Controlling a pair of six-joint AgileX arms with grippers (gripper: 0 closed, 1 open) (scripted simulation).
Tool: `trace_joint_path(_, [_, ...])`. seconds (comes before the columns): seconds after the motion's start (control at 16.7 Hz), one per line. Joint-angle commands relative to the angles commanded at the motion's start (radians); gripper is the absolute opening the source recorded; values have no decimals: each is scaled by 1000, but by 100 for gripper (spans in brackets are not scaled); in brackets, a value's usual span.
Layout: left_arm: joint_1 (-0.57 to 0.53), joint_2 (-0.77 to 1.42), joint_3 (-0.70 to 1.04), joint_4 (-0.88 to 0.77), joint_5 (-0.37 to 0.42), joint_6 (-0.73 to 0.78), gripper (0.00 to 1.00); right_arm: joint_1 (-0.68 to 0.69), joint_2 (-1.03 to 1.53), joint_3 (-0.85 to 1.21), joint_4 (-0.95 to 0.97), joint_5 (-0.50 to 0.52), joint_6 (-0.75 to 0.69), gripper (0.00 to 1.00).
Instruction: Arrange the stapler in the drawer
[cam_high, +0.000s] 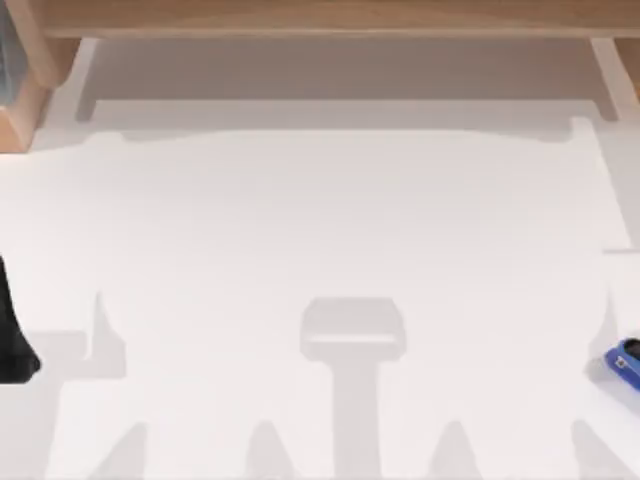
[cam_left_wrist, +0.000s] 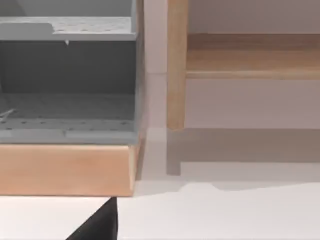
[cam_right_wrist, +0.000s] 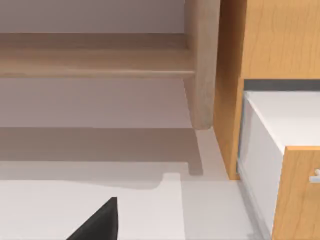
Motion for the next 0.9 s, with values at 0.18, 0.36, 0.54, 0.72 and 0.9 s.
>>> trace_joint_path(0.18, [0,0,0,0,0,0,100,1,10,6,-6,0,-3,100])
trace_joint_path(0.36, [0,0,0,0,0,0,100,8,101,60,-62,0,-36,100])
trace_joint_path(0.54, [0,0,0,0,0,0,100,22,274,160,-161,-1,-94,100])
trace_joint_path(0.72, [0,0,0,0,0,0,100,40,492,286,-288,-2,-168,100])
trace_joint_path(0.9, [0,0,0,0,0,0,100,60,728,425,-427,-2,-248,100])
